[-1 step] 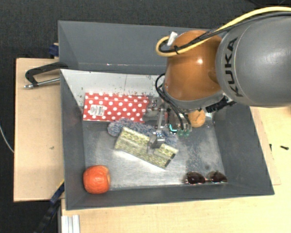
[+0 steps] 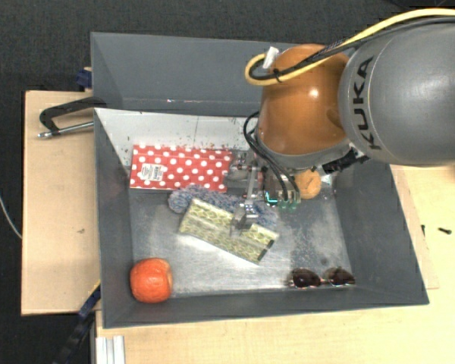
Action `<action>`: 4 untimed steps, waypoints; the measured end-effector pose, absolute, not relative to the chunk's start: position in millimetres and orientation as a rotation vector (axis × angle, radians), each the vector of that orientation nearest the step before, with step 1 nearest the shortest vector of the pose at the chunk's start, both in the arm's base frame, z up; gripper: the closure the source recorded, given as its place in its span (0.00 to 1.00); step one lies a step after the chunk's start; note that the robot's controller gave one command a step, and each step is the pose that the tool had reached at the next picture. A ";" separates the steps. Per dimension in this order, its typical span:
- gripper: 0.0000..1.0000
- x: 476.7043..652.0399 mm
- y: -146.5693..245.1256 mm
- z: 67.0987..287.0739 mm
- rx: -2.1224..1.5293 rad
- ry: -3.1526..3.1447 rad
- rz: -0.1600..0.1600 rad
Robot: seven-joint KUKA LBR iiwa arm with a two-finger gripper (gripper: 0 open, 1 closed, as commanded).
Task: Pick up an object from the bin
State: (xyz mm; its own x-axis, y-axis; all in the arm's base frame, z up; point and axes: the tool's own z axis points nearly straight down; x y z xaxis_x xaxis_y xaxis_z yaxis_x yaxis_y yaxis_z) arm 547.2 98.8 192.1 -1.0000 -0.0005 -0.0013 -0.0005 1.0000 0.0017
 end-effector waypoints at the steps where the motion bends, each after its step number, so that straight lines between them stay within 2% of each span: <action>1: 0.00 564.2 86.9 140.9 -0.031 3.133 0.004; 2: 1.00 570.6 64.5 100.3 0.010 3.142 0.002; 4: 1.00 570.6 64.4 100.3 0.011 3.142 0.002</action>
Offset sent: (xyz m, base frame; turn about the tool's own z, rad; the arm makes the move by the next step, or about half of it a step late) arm 0.0227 -0.0349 -0.0929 0.0062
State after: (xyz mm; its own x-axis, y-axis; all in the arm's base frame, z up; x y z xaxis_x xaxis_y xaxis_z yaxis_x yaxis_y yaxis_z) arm 570.6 64.4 100.3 -1.0000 0.0071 0.0001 0.0071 1.0000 0.0013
